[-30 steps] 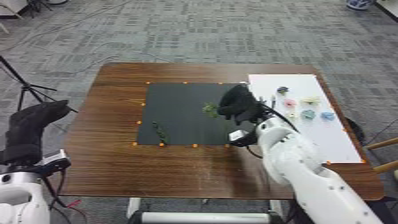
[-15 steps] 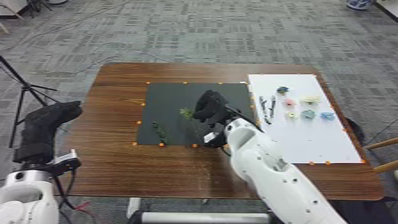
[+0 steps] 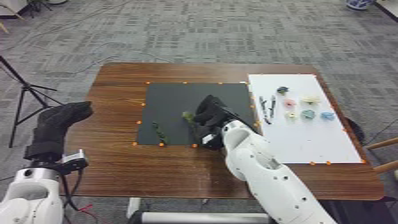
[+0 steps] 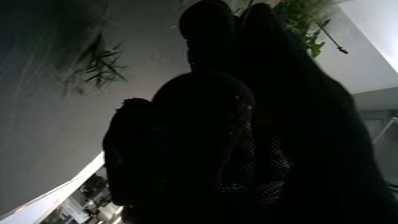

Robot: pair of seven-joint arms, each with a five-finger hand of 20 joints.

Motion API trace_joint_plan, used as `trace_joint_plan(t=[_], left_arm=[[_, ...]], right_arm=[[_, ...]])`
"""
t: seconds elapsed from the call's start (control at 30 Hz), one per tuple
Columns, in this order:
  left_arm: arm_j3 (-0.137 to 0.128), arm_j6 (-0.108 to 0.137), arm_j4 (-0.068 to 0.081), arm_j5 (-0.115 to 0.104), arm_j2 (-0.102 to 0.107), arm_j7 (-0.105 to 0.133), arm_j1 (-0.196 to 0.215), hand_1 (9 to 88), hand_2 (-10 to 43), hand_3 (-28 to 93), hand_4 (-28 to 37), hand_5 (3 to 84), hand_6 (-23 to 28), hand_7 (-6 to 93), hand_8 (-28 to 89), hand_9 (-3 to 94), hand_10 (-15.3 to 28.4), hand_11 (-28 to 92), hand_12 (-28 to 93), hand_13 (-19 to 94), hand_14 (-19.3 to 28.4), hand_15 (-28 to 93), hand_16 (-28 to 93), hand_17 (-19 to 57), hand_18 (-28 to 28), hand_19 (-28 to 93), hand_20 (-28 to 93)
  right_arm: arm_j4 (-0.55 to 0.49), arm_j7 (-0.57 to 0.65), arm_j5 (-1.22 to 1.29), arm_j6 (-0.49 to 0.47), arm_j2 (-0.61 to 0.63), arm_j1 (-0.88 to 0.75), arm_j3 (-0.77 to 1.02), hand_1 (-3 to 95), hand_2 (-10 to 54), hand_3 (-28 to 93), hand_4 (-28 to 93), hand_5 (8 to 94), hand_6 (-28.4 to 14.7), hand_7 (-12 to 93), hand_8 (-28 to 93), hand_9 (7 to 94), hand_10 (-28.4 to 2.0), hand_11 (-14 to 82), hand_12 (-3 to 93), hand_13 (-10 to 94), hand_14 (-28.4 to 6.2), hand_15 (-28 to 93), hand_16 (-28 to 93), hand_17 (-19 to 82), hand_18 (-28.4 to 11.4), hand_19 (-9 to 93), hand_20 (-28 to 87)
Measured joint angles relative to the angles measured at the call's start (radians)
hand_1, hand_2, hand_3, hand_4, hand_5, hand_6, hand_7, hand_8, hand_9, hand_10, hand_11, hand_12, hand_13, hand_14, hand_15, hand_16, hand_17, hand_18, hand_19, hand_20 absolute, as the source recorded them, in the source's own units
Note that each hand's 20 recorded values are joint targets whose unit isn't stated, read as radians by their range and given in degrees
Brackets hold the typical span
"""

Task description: Arrange flowers

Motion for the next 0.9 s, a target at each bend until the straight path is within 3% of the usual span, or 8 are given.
trace_joint_plan(t=[0.27,0.47,0.63,0.77,0.9], left_arm=[[0.0,-0.021,0.0,0.006,-0.003,-0.007,0.0,25.3,0.5,70,-25.7,55.5,1.4,20.1,-9,53.9,14.4,21,13,43,17.3,26,2,3.3,15.1,20,22],[-0.002,-0.03,0.0,0.01,-0.004,-0.009,0.002,25.7,0.3,69,-25.3,55.3,1.4,20.1,-9,53.8,14.4,21,14,43,17.2,26,2,3.1,15.2,20,22],[-0.004,-0.036,-0.001,0.011,-0.007,-0.009,0.004,25.8,0.3,69,-25.2,55.3,1.4,20.2,-9,53.8,14.3,21,14,43,17.3,27,2,3.0,15.2,21,22],[-0.015,-0.037,-0.003,0.012,-0.01,-0.009,0.014,25.9,0.3,69,-25.1,55.3,1.4,20.2,-9,53.8,14.4,22,14,42,17.3,27,2,2.9,15.2,21,22],[-0.027,-0.036,-0.011,0.012,-0.014,-0.009,0.033,25.9,0.3,69,-25.0,55.3,1.4,20.2,-9,53.8,14.4,22,14,42,17.2,27,2,2.9,15.2,21,22]], right_arm=[[-0.03,0.001,0.037,-0.01,0.004,0.0,0.016,36.7,-9.5,44,-2,60.4,-5.6,10,-5,84.8,-16.0,17.4,17.7,94,-4.3,48,33,69,-7.3,93,38],[-0.057,-0.004,0.07,-0.019,0.011,-0.002,0.035,27.0,-9.5,50,-3,59.8,-6.0,9,-5,83.3,-16.7,16.4,17.8,94,-5.1,47,34,69,-8.3,93,37],[-0.121,-0.027,0.094,0.047,0.045,-0.023,0.064,32.5,-9.5,56,-7,61.3,-5.3,12,-4,77.4,-16.9,16.0,19.5,91,-6.3,46,36,65,-10.2,92,37],[-0.122,-0.022,-0.058,0.142,0.1,-0.024,0.085,35.4,-9.5,57,-8,60.8,-5.8,15,-3,75.8,-16.7,18.9,22.2,90,-6.2,47,36,65,-10.2,92,37],[-0.043,0.023,-0.247,0.096,0.149,-0.003,0.148,35.2,-9.5,58,-9,59.1,-5.7,15,-3,75.2,-16.6,20.0,23.6,89,-6.0,49,36,65,-10.1,93,38]])
